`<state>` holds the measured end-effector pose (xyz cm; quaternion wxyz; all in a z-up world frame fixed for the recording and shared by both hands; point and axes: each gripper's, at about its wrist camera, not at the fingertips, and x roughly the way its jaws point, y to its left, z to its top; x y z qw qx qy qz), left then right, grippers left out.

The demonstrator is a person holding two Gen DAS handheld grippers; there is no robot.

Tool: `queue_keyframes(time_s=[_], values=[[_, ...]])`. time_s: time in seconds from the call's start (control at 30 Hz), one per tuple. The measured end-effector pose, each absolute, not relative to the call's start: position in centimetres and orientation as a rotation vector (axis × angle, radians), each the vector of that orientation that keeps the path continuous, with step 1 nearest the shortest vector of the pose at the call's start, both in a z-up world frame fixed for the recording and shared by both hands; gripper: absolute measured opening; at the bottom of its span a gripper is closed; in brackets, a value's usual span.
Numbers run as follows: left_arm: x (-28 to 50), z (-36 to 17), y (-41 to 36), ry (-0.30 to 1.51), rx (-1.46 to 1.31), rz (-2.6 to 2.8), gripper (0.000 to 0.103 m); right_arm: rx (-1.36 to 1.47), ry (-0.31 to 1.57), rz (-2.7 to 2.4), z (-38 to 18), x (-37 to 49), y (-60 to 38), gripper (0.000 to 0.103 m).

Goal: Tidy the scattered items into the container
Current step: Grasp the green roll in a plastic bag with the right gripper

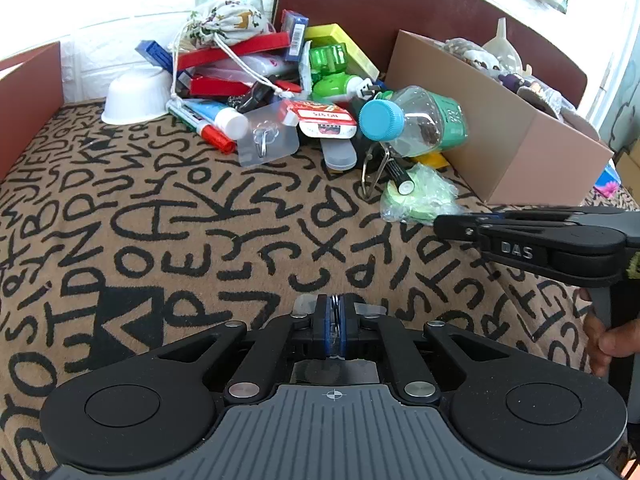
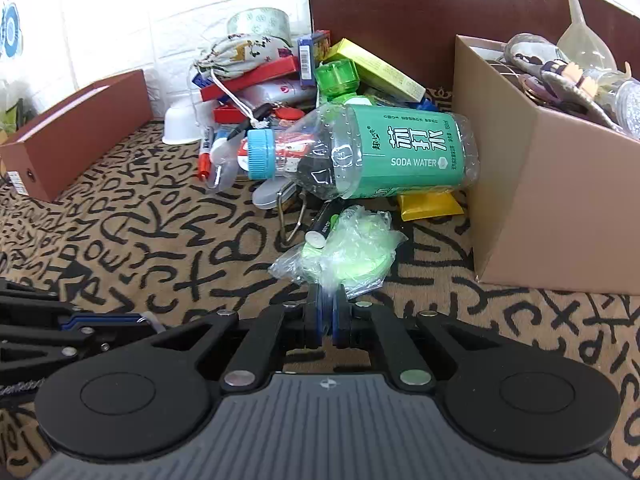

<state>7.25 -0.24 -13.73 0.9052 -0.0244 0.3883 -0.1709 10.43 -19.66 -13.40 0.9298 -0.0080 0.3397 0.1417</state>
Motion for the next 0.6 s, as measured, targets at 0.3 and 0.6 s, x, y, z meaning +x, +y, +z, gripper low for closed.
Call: queue_keyframes(time_s=[0.3,0.6], values=[[4.8,-12.7,0.2,0.794,-0.058,-0.38,0.0,-0.068,0.713,0.361,-11.7,5.2,-19.6,0.005],[2.2,-12.6,0.6,0.802,-0.04,-0.42,0.013,-0.064,0.781,0.353,-12.6,0.1,-20.5,0.007]])
